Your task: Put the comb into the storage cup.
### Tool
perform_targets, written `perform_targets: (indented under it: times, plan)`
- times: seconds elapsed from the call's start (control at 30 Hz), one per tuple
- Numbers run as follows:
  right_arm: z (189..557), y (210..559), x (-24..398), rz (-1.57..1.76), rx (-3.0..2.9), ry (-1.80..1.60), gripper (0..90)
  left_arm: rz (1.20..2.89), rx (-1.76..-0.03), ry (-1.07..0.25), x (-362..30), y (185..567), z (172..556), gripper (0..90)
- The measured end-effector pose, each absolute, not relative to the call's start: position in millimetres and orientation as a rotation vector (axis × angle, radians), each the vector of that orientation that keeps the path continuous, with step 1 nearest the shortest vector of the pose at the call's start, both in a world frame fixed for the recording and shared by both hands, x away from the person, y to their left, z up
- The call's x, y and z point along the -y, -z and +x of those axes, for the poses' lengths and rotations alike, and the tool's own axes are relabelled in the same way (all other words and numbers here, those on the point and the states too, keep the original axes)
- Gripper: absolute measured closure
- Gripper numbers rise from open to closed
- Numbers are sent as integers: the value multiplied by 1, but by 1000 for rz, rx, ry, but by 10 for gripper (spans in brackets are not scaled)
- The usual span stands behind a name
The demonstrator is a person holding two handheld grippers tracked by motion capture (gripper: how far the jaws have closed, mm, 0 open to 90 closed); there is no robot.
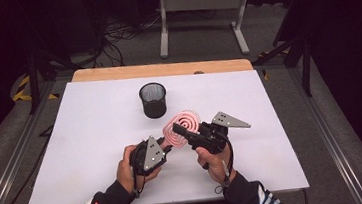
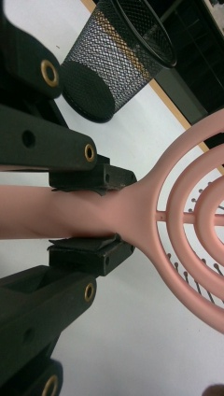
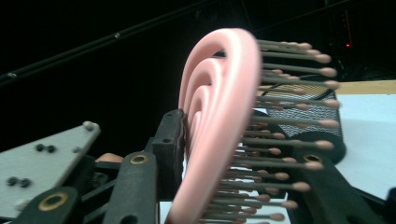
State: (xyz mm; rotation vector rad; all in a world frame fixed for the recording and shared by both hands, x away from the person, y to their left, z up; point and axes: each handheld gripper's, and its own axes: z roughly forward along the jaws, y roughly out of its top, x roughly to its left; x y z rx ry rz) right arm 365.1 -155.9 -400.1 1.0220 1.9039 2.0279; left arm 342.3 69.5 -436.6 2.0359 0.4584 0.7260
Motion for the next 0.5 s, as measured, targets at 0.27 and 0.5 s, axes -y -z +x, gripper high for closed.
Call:
perform_targets:
  times: [0.27,0.5]
  plan:
    - [359,395,155,991,-1910,-2065,615,2029,-446,-745,-67,437,343,699]
    - [354,392,157,958,-1902,-2049,622,2015,-433,-771,-65,438,343,697]
